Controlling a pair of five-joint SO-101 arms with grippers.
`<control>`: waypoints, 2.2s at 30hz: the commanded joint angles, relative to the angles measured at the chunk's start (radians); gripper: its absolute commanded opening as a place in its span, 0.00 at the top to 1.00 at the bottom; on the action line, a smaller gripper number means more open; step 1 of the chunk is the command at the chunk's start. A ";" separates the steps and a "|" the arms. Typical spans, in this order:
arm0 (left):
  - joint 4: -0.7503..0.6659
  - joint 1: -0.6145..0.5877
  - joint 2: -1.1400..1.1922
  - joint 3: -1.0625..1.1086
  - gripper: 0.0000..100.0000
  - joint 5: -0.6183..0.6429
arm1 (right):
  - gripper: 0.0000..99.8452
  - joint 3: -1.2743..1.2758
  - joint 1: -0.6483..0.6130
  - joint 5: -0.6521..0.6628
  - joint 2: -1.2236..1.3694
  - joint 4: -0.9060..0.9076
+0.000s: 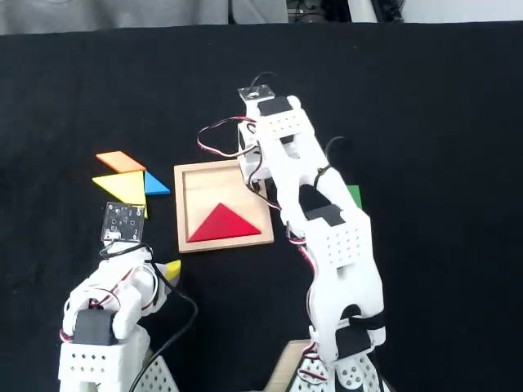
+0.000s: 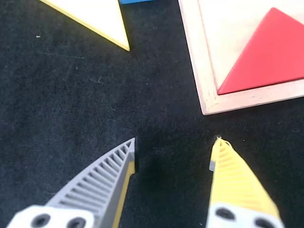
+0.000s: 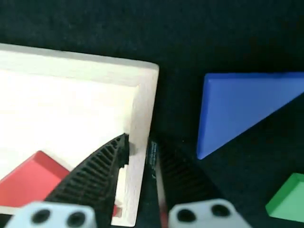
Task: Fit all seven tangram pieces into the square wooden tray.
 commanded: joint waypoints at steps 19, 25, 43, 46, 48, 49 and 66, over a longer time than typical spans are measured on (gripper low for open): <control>-0.002 0.004 -0.006 0.016 0.74 0.008 | 0.83 -0.249 -0.020 0.097 -0.383 0.284; -0.104 -0.159 -0.008 -0.027 0.74 0.000 | 0.83 0.047 -0.018 0.112 -0.799 0.278; -0.273 -0.661 -0.008 -0.119 0.74 -0.091 | 0.83 1.205 0.207 0.218 -1.185 -0.546; -0.176 -0.590 0.002 -0.254 0.74 -0.092 | 0.83 1.331 0.206 0.150 -1.179 -0.717; -0.118 -0.515 0.003 -0.331 0.74 -0.089 | 0.83 1.394 0.206 0.135 -1.179 -0.799; -0.098 -0.476 0.003 -0.360 0.74 -0.087 | 0.83 1.420 0.206 0.135 -1.179 -0.833; -0.245 -0.246 1.026 -0.831 0.73 0.348 | 0.83 1.468 0.206 0.137 -1.178 -0.876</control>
